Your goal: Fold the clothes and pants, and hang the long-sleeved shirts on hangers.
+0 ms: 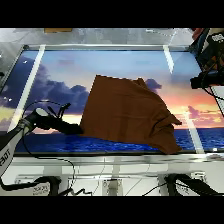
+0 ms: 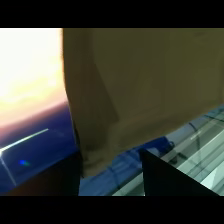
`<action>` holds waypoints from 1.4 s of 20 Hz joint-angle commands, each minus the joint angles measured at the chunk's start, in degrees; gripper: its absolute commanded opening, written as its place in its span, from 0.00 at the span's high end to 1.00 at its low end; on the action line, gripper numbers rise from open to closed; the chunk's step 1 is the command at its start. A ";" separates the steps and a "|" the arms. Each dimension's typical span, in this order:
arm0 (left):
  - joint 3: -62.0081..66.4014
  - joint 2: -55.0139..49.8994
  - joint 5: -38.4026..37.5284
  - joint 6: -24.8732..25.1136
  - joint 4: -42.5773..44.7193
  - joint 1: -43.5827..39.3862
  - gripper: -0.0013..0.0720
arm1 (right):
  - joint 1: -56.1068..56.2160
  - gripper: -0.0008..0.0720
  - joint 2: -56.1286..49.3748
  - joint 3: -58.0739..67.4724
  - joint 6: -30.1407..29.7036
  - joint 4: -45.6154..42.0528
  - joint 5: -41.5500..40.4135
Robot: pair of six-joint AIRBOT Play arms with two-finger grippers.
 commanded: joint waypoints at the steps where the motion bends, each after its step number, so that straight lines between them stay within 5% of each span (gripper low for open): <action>1: -0.24 -1.22 5.66 0.20 0.04 -3.19 0.43 | 0.00 0.97 -0.04 0.00 0.00 -0.07 1.33; 2: -0.24 -1.22 6.47 0.22 -0.28 -3.28 0.46 | 0.00 0.97 -0.04 0.00 0.00 -0.24 1.40; 4: 0.00 -1.16 6.64 0.24 -0.61 -2.80 0.89 | -0.02 0.97 -0.04 0.00 -0.02 -2.54 1.81; 5: 0.00 -1.09 6.60 0.22 -0.63 -2.27 0.97 | -0.02 0.97 -0.07 0.00 -0.02 -4.07 2.23; 11: 0.04 7.65 6.10 0.20 -0.59 5.22 0.97 | -8.15 0.97 -0.04 -2.82 0.02 -2.47 3.34; 17: -0.09 28.74 4.66 0.22 -0.50 17.40 0.97 | -17.84 0.97 -0.07 -21.99 -0.83 19.04 6.34; 20: -0.09 32.94 4.66 0.20 -0.39 18.08 0.97 | -17.81 0.96 -0.04 -33.16 -7.63 27.39 12.11; 22: -0.09 33.05 4.66 0.17 -0.42 17.97 0.97 | -17.81 0.79 -0.04 -40.30 -10.49 29.94 14.47; 24: -0.15 32.96 4.66 0.17 -0.42 17.97 0.97 | -17.81 0.78 -0.04 -46.75 -12.90 34.95 15.32; 26: -0.13 32.96 4.66 0.17 -0.44 17.97 0.97 | -17.81 0.51 -0.04 -52.04 -13.79 42.45 13.14; 28: -0.13 32.96 4.66 0.17 -0.42 17.97 0.97 | -17.79 0.43 -0.04 -55.60 -13.79 45.83 9.29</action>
